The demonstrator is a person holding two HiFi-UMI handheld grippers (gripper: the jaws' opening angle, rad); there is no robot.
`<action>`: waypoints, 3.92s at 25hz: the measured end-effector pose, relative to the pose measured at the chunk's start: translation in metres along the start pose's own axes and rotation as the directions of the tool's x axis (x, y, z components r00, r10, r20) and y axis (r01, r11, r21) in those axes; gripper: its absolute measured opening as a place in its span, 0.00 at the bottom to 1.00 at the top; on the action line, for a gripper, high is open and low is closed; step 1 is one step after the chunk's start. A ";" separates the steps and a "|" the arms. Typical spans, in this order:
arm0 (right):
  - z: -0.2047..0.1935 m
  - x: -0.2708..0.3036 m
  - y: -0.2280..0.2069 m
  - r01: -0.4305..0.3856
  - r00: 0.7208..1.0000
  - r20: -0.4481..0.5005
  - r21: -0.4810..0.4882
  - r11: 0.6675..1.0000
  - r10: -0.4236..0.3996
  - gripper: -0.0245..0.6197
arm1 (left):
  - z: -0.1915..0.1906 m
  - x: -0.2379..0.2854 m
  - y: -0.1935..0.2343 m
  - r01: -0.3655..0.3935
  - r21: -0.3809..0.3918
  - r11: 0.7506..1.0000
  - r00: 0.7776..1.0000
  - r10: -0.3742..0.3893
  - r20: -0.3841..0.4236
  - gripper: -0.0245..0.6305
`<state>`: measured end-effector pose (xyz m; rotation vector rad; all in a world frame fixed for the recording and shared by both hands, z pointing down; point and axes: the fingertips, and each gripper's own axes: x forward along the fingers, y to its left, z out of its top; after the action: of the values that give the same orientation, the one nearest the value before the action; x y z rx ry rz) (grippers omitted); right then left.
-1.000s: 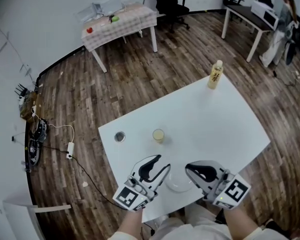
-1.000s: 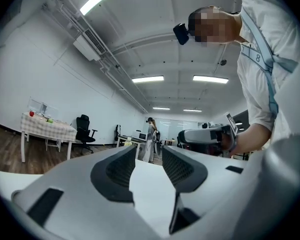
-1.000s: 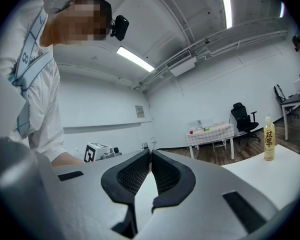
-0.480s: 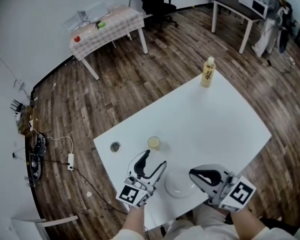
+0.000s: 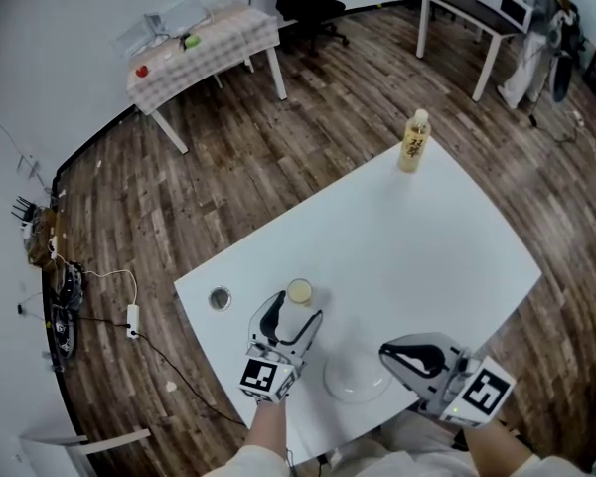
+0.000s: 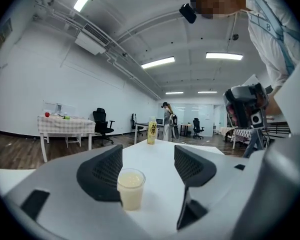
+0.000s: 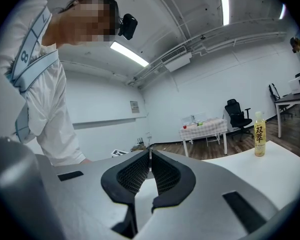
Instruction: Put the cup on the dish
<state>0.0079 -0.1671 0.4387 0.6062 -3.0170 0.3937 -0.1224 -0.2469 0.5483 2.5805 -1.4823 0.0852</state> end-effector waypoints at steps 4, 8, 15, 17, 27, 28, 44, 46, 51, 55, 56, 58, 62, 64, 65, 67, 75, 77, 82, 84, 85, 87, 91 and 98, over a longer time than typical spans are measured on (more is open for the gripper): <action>-0.003 0.003 -0.003 -0.005 1.000 -0.013 0.000 1.000 0.005 0.09 | -0.021 0.010 0.015 -0.044 0.024 0.999 0.998 0.045 -0.054 0.52; -0.005 0.003 -0.005 -0.007 1.000 -0.018 -0.003 1.000 0.006 0.09 | -0.043 0.019 0.025 -0.060 0.048 0.997 0.994 0.064 -0.094 0.52; -0.002 0.002 -0.009 0.002 0.999 -0.032 -0.006 1.000 -0.002 0.09 | -0.057 0.032 0.034 -0.063 0.036 0.997 0.987 0.068 -0.145 0.52; -0.002 0.002 -0.009 0.005 0.999 -0.034 -0.006 1.000 -0.005 0.09 | -0.060 0.034 0.035 -0.060 0.040 0.997 0.985 0.065 -0.160 0.51; -0.005 -0.002 -0.011 0.027 0.999 -0.036 -0.001 1.000 -0.027 0.09 | -0.077 0.040 0.039 -0.049 0.053 0.997 0.975 0.060 -0.214 0.45; -0.006 -0.002 -0.012 0.029 0.999 -0.037 -0.001 1.000 -0.029 0.09 | -0.078 0.039 0.039 -0.048 0.054 0.997 0.975 0.059 -0.214 0.45; -0.008 -0.007 -0.012 0.033 0.998 -0.045 0.000 0.999 -0.033 0.09 | -0.077 0.037 0.033 -0.029 0.059 0.998 0.969 0.042 -0.242 0.44; -0.006 -0.008 -0.011 0.032 0.999 -0.040 -0.002 0.999 -0.033 0.09 | -0.073 0.037 0.028 -0.015 0.068 0.998 0.971 0.031 -0.239 0.44; -0.002 -0.010 -0.007 0.032 0.999 -0.036 -0.002 0.999 -0.032 0.09 | -0.061 0.033 0.018 0.005 0.060 0.998 0.975 0.008 -0.224 0.44; 0.000 -0.010 0.001 0.029 0.999 -0.028 -0.009 1.000 -0.029 0.09 | -0.054 0.025 0.004 0.029 0.048 0.998 0.976 -0.018 -0.215 0.44; 0.000 -0.011 0.003 0.029 0.999 -0.025 -0.008 1.000 -0.029 0.09 | -0.053 0.023 -0.002 0.036 0.044 0.998 0.977 -0.026 -0.212 0.44; 0.001 -0.013 0.006 0.030 0.999 -0.019 -0.008 1.000 -0.030 0.09 | -0.053 0.020 -0.015 0.055 0.036 0.998 0.977 -0.046 -0.208 0.44; 0.002 -0.017 0.015 0.029 0.999 -0.012 -0.015 0.999 -0.030 0.09 | -0.052 0.014 -0.043 0.106 0.029 0.994 0.974 -0.098 -0.205 0.44; 0.002 -0.020 0.020 0.030 0.999 -0.011 -0.019 0.999 -0.030 0.09 | -0.053 0.009 -0.058 0.134 0.028 0.991 0.970 -0.126 -0.209 0.44; 0.002 -0.022 0.022 0.031 0.999 -0.010 -0.020 0.999 -0.031 0.09 | -0.055 0.007 -0.066 0.147 0.028 0.989 0.967 -0.138 -0.212 0.44; 0.002 -0.028 0.025 0.035 0.999 -0.009 -0.021 0.999 -0.035 0.09 | -0.059 0.004 -0.081 0.168 0.026 0.985 0.962 -0.158 -0.221 0.44; -0.001 -0.050 0.034 0.059 0.998 -0.007 -0.031 0.998 -0.059 0.09 | -0.075 -0.009 -0.125 0.220 0.016 0.975 0.946 -0.209 -0.247 0.44; -0.002 -0.056 0.035 0.065 0.998 -0.006 -0.032 0.997 -0.065 0.09 | -0.079 -0.012 -0.135 0.233 0.017 0.972 0.940 -0.221 -0.260 0.44; -0.005 -0.067 0.036 0.071 0.997 -0.014 -0.032 0.997 -0.071 0.09 | -0.094 -0.018 -0.156 0.255 0.010 0.967 0.925 -0.241 -0.294 0.44; -0.006 -0.069 0.037 0.072 0.997 -0.019 -0.030 0.997 -0.073 0.09 | -0.099 -0.020 -0.164 0.263 0.007 0.965 0.919 -0.249 -0.307 0.44; -0.007 -0.070 0.037 0.072 0.997 -0.021 -0.029 0.997 -0.073 0.09 | -0.103 -0.021 -0.167 0.267 0.007 0.964 0.916 -0.251 -0.313 0.44; -0.009 -0.072 0.039 0.070 0.997 -0.025 -0.028 0.997 -0.071 0.09 | -0.109 -0.023 -0.173 0.270 0.011 0.963 0.913 -0.252 -0.320 0.44; -0.009 -0.077 0.041 0.075 0.997 -0.027 -0.025 0.997 -0.076 0.09 | -0.111 -0.028 -0.177 0.267 0.017 0.964 0.918 -0.248 -0.309 0.44; -0.011 -0.080 0.041 0.073 0.997 -0.034 -0.028 0.997 -0.074 0.09 | -0.112 -0.033 -0.178 0.286 0.050 0.957 0.917 -0.258 -0.304 0.44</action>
<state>0.0656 -0.0978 0.4323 0.6986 -2.9514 0.3558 0.0186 -0.1118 0.6339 2.6727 -1.0283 0.4914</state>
